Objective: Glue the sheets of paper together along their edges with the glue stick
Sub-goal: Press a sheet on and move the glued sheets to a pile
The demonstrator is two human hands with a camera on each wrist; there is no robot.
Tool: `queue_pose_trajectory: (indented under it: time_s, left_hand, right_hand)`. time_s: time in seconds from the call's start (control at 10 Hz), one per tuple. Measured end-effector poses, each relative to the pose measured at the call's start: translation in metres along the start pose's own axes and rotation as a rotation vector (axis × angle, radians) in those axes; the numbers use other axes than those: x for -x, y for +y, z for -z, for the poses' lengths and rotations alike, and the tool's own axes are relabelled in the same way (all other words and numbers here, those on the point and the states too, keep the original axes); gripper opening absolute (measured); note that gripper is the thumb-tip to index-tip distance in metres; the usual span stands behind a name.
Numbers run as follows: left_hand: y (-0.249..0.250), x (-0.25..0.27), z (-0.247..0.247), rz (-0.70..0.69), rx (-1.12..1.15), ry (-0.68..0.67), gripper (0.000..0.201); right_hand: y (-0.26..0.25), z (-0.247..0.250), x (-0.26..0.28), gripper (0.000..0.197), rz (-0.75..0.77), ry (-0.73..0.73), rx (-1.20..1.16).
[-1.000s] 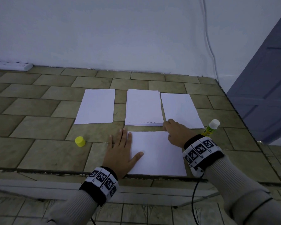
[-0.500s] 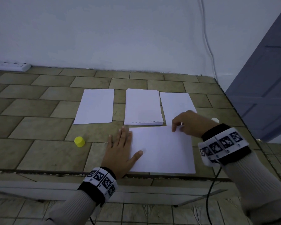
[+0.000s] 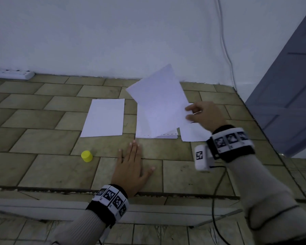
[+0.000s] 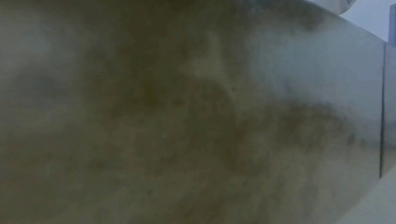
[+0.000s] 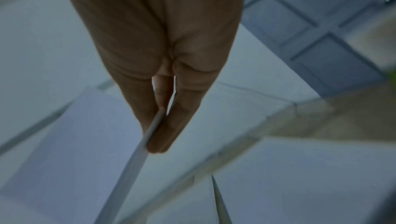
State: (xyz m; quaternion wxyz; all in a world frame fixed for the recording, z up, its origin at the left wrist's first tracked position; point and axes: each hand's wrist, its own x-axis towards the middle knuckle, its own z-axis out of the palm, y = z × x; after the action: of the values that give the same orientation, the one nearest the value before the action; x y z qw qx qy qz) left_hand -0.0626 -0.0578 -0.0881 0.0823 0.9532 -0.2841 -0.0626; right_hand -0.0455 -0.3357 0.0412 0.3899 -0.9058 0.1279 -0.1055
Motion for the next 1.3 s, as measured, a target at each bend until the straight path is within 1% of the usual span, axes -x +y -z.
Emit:
queue_pose_trajectory:
  time_s: [0.1, 0.2, 0.3, 0.5, 0.6, 0.9, 1.0, 1.1, 1.2, 1.3]
  left_hand:
    - [-0.001, -0.001, -0.001, 0.0, 0.0, -0.004, 0.113]
    - [-0.002, -0.001, -0.002, -0.01, -0.021, -0.008, 0.114]
    - [-0.003, -0.001, -0.003, -0.017, 0.003, 0.011, 0.112]
    - [-0.003, -0.001, -0.004, -0.007, -0.035, -0.012, 0.109]
    - [-0.003, -0.001, -0.004, -0.011, -0.009, 0.01, 0.109]
    - [-0.003, -0.002, -0.003, -0.008, 0.0, 0.007, 0.11]
    - [-0.003, -0.001, -0.004, -0.01, 0.019, 0.017, 0.109]
    - [-0.005, -0.002, -0.004, -0.006, -0.001, -0.009, 0.108]
    - [-0.003, -0.002, -0.003, -0.003, -0.011, -0.013, 0.11]
    - [-0.004, -0.003, 0.001, 0.014, 0.003, -0.05, 0.117]
  right_hand:
    - [0.017, -0.041, -0.008, 0.025, -0.11, 0.011, -0.092]
    - [0.027, -0.067, -0.013, 0.026, -0.19, 0.025, -0.155]
    - [0.034, -0.082, -0.016, 0.026, -0.21, 0.021, -0.112]
    - [0.036, -0.085, -0.019, 0.033, -0.18, -0.067, 0.03]
    - [0.034, -0.085, -0.022, 0.035, -0.138, -0.07, 0.076]
    - [0.034, -0.094, -0.03, 0.033, -0.111, -0.154, 0.233]
    - [0.035, -0.098, -0.032, 0.033, -0.131, -0.159, 0.269]
    - [0.035, -0.101, -0.033, 0.033, -0.146, -0.165, 0.29]
    - [0.033, -0.099, -0.03, 0.032, -0.159, -0.18, 0.316]
    - [0.028, -0.089, -0.023, 0.031, -0.128, -0.146, 0.265]
